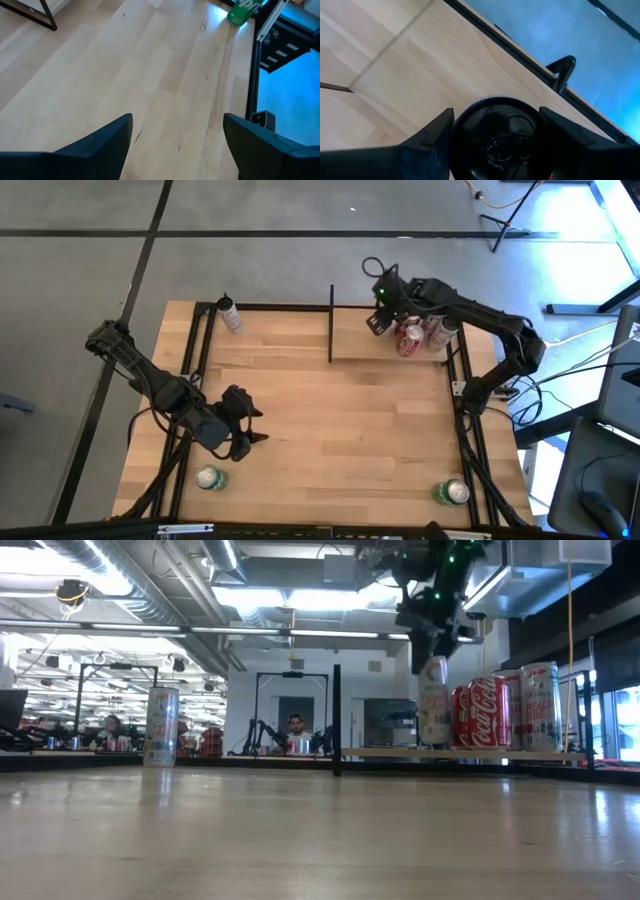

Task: Place canned beverage on shelf
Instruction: Put the bottom white-yellow soda can on the shelf, then put the white-yellow soda can on the shelf aligned with the other white-yellow soda can

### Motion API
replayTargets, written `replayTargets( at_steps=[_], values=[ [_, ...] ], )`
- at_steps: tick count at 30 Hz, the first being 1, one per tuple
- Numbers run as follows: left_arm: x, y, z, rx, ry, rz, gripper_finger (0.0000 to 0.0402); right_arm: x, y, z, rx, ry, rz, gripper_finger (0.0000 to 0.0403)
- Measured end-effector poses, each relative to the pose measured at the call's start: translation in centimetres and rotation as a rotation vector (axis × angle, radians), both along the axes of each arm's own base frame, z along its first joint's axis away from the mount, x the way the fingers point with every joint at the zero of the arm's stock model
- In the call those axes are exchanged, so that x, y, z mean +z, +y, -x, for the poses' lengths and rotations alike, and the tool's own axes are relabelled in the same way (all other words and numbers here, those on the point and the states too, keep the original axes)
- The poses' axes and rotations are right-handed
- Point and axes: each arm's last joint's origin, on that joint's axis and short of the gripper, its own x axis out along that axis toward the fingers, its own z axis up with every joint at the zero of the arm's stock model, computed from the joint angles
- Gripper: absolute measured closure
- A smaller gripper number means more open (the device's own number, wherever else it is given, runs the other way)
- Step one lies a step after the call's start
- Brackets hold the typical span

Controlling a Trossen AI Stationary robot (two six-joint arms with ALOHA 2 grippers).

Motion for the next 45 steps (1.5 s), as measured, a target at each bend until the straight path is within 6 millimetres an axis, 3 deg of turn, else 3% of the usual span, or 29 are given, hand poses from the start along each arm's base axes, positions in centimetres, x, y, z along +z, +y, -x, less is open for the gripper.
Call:
replayTargets(
  at_steps=[8,13,20,24,30,36,41,45],
  values=[
    [0.1,0.6,-0.5,0.035,-0.016,0.007,0.0104,-1.5,-1.8,1.2,-0.033,-0.011,-0.041,0.0186],
    [0.1,1.0,-0.8,0.057,-0.017,0.007,0.0104,-1.5,-1.8,1.3,-0.03,-0.012,-0.044,0.0185],
    [0.1,1.4,-1.0,0.074,-0.02,0.009,0.0104,-1.7,-1.8,1.3,-0.025,0.01,-0.053,0.0082],
    [0.2,1.4,-1.0,0.068,-0.023,0.014,0.0104,-1.6,-1.8,1.3,-0.006,0.024,-0.034,0.0049],
    [0.4,1.3,-1.2,0.08,-0.053,0.014,0.0104,0.7,-2.0,1.1,0.054,0.016,0.038,0.0048],
    [0.7,2.1,-1.6,0.279,-0.152,0.013,0.0104,4.5,-1.8,1.0,0.146,-0.044,0.105,0.006],
    [0.8,4.7,-2.6,0.469,-0.197,0.027,0.0104,7.7,0.8,0.3,0.321,-0.22,0.133,0.0064],
    [1.3,8.2,-3.6,0.592,-0.203,0.016,0.0104,9.1,3.4,-0.7,0.472,-0.344,0.156,0.0064]
  ],
)
